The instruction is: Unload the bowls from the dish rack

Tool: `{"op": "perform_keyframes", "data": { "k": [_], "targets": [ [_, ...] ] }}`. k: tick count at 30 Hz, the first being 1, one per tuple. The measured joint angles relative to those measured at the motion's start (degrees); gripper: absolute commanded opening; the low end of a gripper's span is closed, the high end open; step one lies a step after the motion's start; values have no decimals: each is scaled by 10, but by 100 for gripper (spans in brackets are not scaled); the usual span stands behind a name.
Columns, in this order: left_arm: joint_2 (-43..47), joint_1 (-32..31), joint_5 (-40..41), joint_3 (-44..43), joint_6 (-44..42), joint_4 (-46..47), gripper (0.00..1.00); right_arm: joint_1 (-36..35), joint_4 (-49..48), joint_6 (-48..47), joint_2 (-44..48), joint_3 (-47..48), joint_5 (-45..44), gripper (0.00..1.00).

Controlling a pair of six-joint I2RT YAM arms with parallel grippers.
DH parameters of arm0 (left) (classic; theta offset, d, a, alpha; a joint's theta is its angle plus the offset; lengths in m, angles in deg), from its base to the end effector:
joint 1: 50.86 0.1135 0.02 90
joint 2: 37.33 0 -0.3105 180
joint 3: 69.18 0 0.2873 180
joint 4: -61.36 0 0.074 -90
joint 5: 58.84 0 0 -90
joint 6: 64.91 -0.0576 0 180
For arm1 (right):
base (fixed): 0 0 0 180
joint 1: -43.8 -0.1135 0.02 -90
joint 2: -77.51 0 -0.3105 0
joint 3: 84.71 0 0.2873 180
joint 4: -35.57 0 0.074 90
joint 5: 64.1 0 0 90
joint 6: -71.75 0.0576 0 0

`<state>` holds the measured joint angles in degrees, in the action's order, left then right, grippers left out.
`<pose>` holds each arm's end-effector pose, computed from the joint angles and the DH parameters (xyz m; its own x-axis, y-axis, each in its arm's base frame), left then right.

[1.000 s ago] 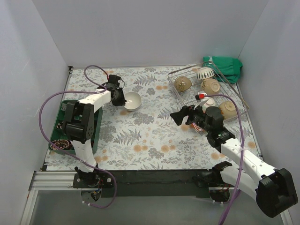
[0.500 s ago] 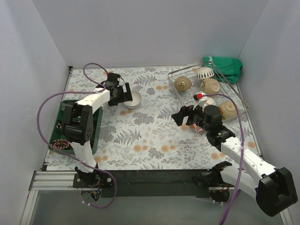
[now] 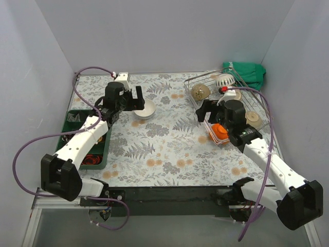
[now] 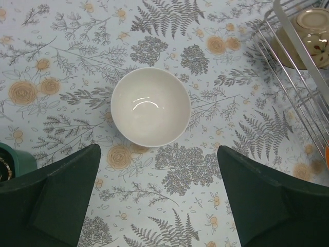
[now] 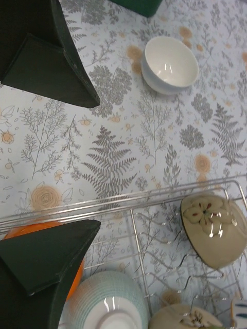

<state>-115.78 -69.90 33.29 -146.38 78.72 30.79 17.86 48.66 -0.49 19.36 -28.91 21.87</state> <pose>0.3380 -0.1144 0.3421 -0.5340 -0.6669 -0.5197 -0.2257 0.7048 -0.6726 0.2445 0.1144 0.3305 -0.3425 0.1718 -0.9237 -0.2845 0.9180 0.2762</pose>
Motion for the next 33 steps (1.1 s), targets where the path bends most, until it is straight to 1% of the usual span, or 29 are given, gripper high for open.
{"op": "perform_keyframes", "data": {
  "k": [4, 8, 14, 22, 29, 33],
  "targets": [
    [39, -31, 16, 42, -30, 30, 98, 24, 43, 4, -29, 38, -32, 99],
    [68, -54, 50, 75, -55, 53, 98, 60, 75, -2, -62, 67, -59, 99],
    [89, -66, 84, 80, -68, 73, 98, 89, 102, -29, -123, 127, -127, 98],
    [93, -66, 103, 83, -69, 88, 98, 90, 116, -62, -244, 229, -222, 99],
    [94, -66, 106, 85, -69, 96, 98, 90, 143, -98, -386, 352, -326, 98],
    [101, -66, 106, 85, -68, 97, 98, 90, 161, -108, -456, 411, -368, 99]
  ]
}}
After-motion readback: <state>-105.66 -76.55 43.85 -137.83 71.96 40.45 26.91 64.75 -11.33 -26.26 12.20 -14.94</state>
